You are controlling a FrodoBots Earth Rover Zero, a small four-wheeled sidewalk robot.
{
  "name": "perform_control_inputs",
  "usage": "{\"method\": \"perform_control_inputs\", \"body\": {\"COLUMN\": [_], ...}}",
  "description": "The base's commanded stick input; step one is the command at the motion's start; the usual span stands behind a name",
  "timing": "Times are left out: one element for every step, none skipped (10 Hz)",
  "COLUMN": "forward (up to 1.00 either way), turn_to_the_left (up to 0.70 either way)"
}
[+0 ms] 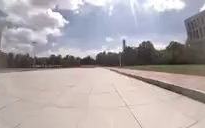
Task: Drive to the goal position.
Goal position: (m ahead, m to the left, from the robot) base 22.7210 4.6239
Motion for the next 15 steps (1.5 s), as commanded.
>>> {"method": "perform_control_inputs", "body": {"forward": [0.70, 0.70, 0.70, 0.70, 0.70, 0.70, 0.70, 0.70, 0.70, 0.70, 0.70, 0.70, 0.70, 0.70, 0.70], "turn_to_the_left": [0.00, 0.00, 0.00, 0.00, 0.00, 0.00, 0.00, 0.00, 0.00, 0.00, 0.00, 0.00, 0.00, 0.00, 0.00]}}
